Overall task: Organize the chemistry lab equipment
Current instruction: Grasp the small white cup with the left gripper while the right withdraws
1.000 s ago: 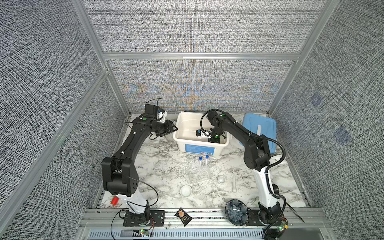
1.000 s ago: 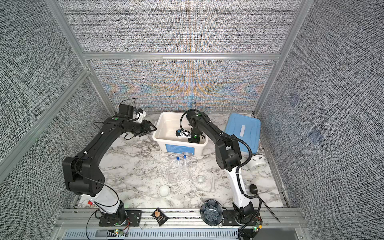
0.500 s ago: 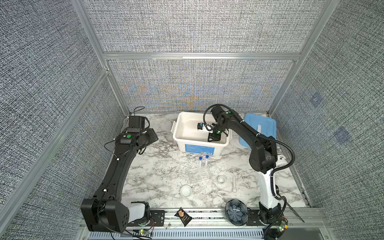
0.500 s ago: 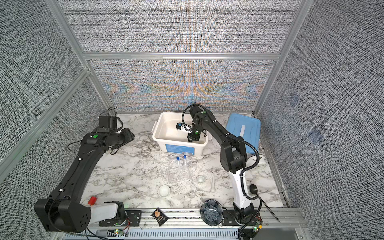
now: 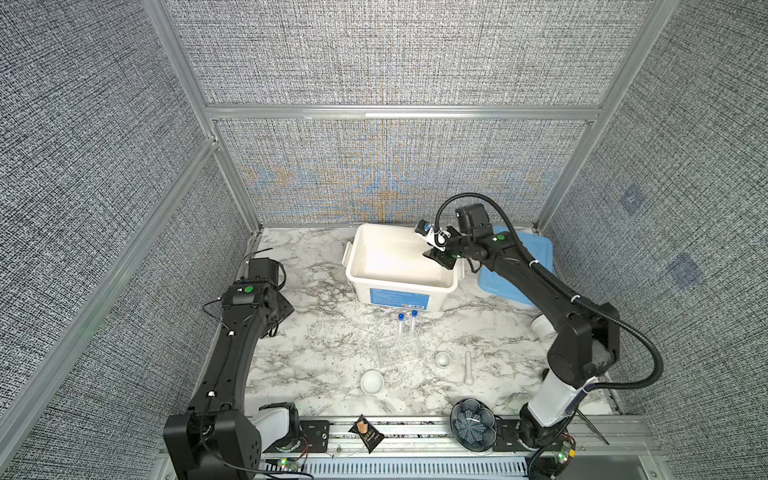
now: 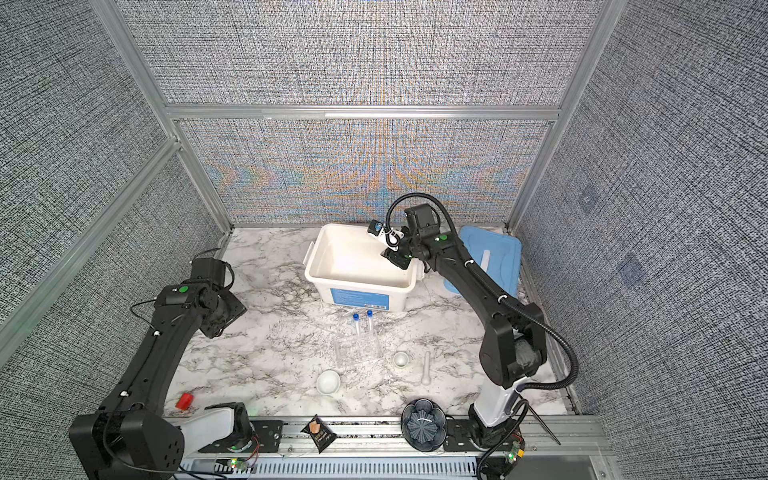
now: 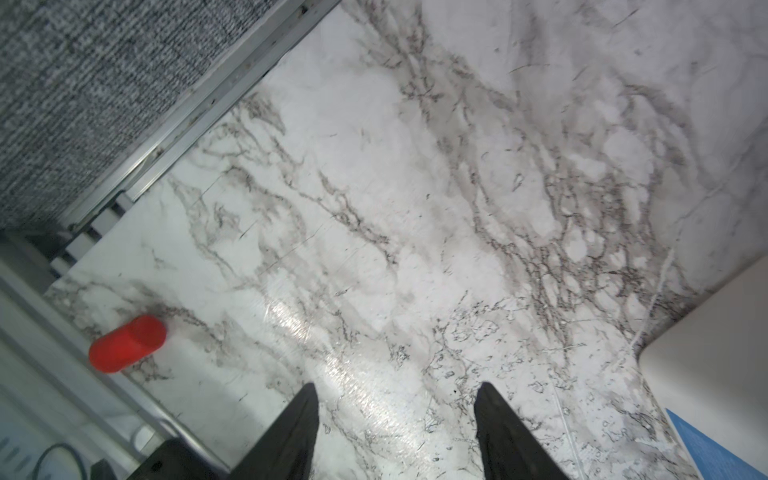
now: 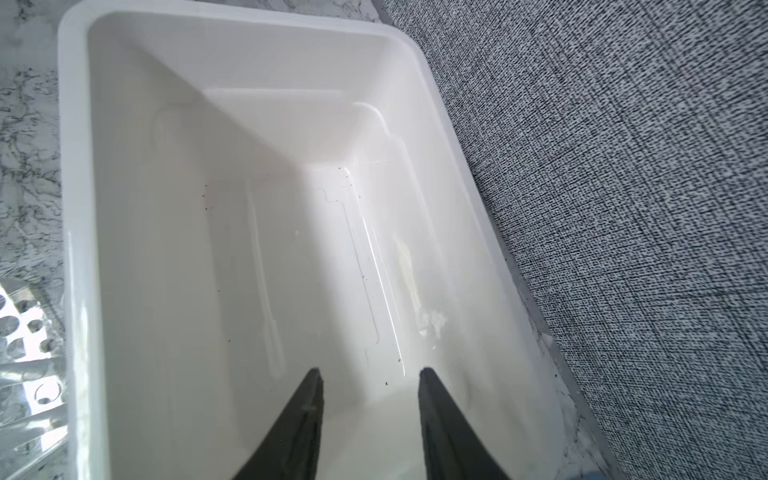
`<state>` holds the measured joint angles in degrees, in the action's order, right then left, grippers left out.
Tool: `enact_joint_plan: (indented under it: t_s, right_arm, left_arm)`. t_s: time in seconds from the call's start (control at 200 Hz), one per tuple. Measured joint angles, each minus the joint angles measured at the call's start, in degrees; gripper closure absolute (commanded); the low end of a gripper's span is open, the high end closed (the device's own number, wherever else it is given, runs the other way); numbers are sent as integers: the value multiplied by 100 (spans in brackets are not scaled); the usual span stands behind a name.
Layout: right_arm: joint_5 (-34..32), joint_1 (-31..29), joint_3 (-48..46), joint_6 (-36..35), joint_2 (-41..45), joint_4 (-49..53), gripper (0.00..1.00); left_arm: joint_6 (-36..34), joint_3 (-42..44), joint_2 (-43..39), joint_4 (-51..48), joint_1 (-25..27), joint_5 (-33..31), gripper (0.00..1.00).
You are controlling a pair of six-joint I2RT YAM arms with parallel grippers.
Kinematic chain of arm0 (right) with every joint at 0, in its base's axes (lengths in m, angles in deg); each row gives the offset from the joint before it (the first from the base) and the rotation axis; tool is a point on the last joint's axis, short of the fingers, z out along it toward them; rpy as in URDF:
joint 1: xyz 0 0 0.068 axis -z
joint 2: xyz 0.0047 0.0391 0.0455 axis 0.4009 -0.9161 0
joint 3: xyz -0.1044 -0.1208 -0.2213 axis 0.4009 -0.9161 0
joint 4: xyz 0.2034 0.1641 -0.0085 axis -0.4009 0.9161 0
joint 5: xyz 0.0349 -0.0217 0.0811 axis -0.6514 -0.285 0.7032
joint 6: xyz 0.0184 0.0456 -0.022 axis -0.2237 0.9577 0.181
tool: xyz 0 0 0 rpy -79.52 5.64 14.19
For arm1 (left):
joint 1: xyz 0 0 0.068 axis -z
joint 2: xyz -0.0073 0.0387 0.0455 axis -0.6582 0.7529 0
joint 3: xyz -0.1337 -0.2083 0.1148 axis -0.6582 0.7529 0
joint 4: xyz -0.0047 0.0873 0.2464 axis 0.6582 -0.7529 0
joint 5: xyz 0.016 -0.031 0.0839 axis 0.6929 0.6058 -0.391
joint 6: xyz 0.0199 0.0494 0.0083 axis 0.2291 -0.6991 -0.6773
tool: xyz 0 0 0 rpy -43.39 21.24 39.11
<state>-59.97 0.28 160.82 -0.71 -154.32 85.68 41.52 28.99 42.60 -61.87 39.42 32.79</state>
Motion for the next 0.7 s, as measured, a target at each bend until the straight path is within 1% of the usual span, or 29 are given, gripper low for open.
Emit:
enact_joint_plan:
  t_s: [0.08,0.23,0.33,0.45,0.605,0.7]
  right_arm:
    - [-177,7,-407,238,302,-494,57]
    - [-560,57,-1150,793,1005,-1513,50]
    - [-752,168,-1449,1097,1344,-2033,49]
    - [-1036,260,-1526,1307,1580,-2308,48]
    - [-1714,247,-1840,1631,2162,-2426,41]
    - [-2094,264,-2096,1768,2551,-2474,35]
  left_arm:
    - [-140,81,44,181,0,540,36]
    - [-549,306,345,549,17,1729,39]
    - [-763,511,398,619,96,2304,39]
    - [-914,542,457,645,153,2627,39]
    - [-1040,584,479,763,258,2889,42]
    - [-1193,614,619,761,398,3099,47]
